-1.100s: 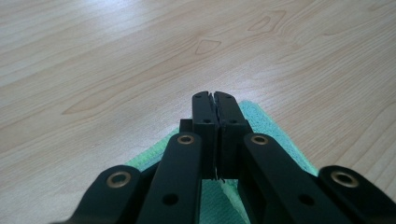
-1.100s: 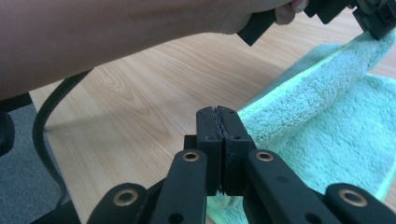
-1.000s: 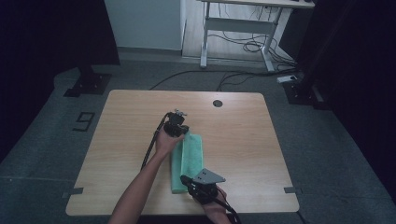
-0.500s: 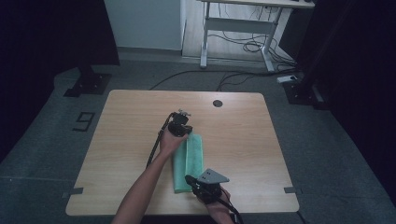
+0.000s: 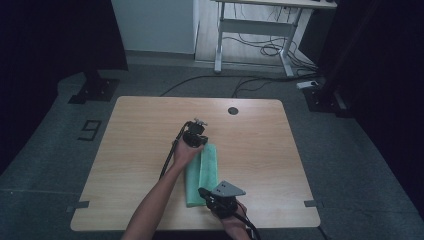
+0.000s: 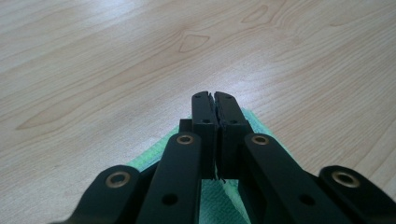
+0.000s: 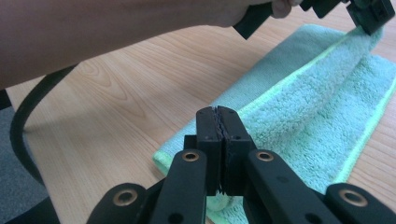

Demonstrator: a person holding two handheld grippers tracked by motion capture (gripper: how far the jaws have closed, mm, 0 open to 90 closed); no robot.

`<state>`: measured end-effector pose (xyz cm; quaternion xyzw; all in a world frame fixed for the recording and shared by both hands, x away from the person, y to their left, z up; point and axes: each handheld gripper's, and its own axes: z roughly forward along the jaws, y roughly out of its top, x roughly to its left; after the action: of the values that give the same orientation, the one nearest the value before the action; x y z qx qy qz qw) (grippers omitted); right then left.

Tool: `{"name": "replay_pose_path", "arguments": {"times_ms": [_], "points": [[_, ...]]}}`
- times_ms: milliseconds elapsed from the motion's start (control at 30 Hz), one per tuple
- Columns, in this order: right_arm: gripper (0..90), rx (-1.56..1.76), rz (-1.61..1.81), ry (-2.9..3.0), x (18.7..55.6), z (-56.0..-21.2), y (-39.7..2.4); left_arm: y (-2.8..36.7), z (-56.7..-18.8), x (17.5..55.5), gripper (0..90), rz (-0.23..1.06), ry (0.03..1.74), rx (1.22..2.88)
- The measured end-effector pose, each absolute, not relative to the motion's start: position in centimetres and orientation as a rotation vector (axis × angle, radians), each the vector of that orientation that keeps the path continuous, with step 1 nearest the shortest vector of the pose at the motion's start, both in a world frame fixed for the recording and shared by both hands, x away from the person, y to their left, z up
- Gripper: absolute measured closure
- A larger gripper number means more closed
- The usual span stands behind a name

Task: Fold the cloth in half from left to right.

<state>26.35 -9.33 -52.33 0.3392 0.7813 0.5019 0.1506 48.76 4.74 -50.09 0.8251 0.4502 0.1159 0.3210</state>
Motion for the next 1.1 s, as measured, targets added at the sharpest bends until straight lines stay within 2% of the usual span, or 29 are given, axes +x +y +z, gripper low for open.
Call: {"name": "replay_pose_path", "arguments": {"times_ms": [1100], "points": [[87.7,1.042,1.388,2.23,26.2,-53.5,-10.8,3.4,-50.9,49.0,86.1,0.325,1.175,2.191]]}}
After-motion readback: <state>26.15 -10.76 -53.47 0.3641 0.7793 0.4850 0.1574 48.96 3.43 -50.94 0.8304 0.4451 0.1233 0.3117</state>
